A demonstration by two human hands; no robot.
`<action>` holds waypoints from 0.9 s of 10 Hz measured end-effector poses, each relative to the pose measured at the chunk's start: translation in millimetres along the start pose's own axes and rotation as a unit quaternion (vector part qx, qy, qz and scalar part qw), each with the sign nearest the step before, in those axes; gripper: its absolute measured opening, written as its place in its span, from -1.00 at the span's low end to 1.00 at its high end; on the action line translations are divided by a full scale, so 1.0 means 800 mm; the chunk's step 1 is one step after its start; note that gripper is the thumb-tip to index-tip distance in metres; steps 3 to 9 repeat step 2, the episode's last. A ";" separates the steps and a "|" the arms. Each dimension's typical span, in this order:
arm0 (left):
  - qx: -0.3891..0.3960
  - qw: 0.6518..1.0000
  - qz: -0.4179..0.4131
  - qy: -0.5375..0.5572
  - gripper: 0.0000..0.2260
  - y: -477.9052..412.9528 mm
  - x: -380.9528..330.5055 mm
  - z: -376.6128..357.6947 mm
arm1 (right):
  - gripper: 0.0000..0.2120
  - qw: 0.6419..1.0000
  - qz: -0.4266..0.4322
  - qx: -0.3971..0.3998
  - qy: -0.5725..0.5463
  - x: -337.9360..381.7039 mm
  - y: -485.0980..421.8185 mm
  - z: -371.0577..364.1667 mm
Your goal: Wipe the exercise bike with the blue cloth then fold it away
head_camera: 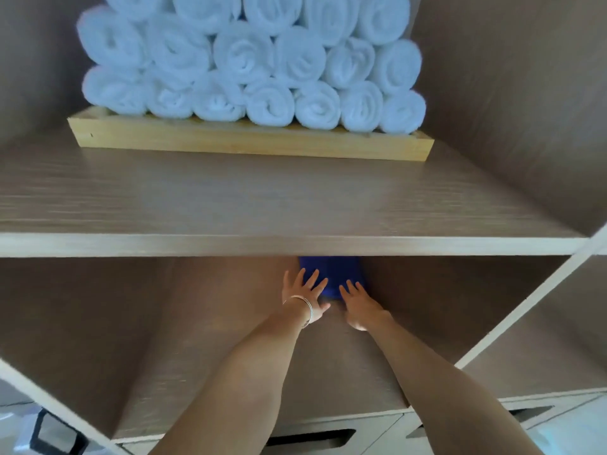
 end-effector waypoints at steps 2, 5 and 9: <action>-0.042 0.998 -0.055 -0.002 -0.48 0.034 0.028 0.005 | -0.40 0.999 0.019 -0.046 -0.016 -0.002 0.031 0.017; -0.042 0.998 -0.055 -0.002 -0.48 0.034 0.028 0.005 | -0.40 0.999 0.019 -0.046 -0.016 -0.002 0.031 0.017; -0.042 0.998 -0.055 -0.002 -0.48 0.034 0.028 0.005 | -0.40 0.999 0.019 -0.046 -0.016 -0.002 0.031 0.017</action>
Point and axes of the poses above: each hand's wrist, its own y-axis away from the middle knuckle, its own z-axis out of the back of the hand, x = y × z, the point moved 4 cm from there along -y, towards the middle knuckle, and after that the axes turned 3 degrees about -x, right-handed, at the moved point
